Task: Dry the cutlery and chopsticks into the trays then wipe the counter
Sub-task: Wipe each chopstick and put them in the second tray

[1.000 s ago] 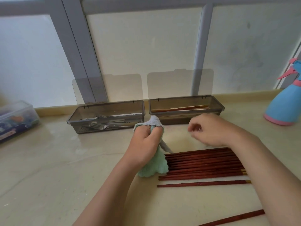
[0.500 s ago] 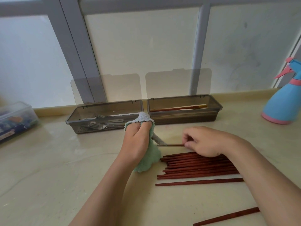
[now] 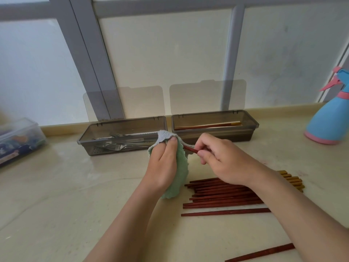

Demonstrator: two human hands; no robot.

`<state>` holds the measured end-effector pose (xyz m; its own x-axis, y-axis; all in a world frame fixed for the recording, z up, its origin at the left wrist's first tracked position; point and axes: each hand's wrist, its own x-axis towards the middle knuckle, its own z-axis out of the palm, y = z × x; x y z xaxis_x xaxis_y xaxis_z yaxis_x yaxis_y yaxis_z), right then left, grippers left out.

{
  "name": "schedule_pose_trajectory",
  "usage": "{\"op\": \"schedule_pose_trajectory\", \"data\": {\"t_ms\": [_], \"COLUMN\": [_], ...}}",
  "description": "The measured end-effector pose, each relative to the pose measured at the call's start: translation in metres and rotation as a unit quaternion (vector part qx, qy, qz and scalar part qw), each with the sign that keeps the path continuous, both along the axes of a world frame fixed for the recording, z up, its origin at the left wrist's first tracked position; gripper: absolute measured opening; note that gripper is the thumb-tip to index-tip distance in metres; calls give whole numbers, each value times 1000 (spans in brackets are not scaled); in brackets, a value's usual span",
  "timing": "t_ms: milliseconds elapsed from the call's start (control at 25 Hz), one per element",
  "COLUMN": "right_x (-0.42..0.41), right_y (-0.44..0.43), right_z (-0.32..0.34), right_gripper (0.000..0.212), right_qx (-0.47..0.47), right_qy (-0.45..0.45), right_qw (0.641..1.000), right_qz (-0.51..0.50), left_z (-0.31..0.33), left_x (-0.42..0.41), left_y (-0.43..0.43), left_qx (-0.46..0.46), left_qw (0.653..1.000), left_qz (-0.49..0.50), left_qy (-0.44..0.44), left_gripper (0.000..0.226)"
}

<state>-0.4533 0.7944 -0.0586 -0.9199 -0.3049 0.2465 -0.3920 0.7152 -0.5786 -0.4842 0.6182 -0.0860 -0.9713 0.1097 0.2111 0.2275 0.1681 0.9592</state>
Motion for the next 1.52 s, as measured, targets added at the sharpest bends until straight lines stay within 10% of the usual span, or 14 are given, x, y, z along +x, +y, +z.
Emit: {"op": "schedule_pose_trajectory", "data": {"t_ms": [320, 680, 920, 1320, 1520], "right_x": [0, -1, 0, 0, -13], "right_y": [4, -20, -6, -18, -5], "right_z": [4, -1, 0, -3, -3], "right_gripper": [24, 30, 29, 34, 22], "right_qx": [44, -13, 50, -91, -341], "right_qy": [-57, -52, -156, -128, -120], "right_qw": [997, 998, 987, 988, 929], "right_qz": [-1, 17, 6, 2, -84], "left_z": [14, 6, 12, 6, 4], "left_x": [-2, 11, -5, 5, 12], "left_y": [-5, 14, -6, 6, 3], "left_qx": [140, 33, 125, 7, -90], "left_qw": [971, 995, 971, 1000, 972], "left_qz": [193, 87, 202, 11, -208], "left_qy": [-30, 20, -32, 19, -58], "left_gripper": [37, 50, 42, 41, 40]}}
